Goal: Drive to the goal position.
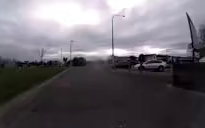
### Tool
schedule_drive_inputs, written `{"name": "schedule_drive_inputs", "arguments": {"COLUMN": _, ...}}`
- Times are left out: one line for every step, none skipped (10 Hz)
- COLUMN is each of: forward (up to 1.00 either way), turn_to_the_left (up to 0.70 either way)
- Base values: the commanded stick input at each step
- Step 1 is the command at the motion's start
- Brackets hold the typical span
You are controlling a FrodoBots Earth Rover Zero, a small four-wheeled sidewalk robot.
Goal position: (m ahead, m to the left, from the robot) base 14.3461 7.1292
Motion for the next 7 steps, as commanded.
{"name": "schedule_drive_inputs", "arguments": {"forward": 0.84, "turn_to_the_left": 0.0}}
{"name": "schedule_drive_inputs", "arguments": {"forward": 0.85, "turn_to_the_left": 0.0}}
{"name": "schedule_drive_inputs", "arguments": {"forward": 0.85, "turn_to_the_left": 0.0}}
{"name": "schedule_drive_inputs", "arguments": {"forward": 0.85, "turn_to_the_left": 0.0}}
{"name": "schedule_drive_inputs", "arguments": {"forward": 0.85, "turn_to_the_left": 0.0}}
{"name": "schedule_drive_inputs", "arguments": {"forward": 0.85, "turn_to_the_left": 0.34}}
{"name": "schedule_drive_inputs", "arguments": {"forward": 0.85, "turn_to_the_left": 0.34}}
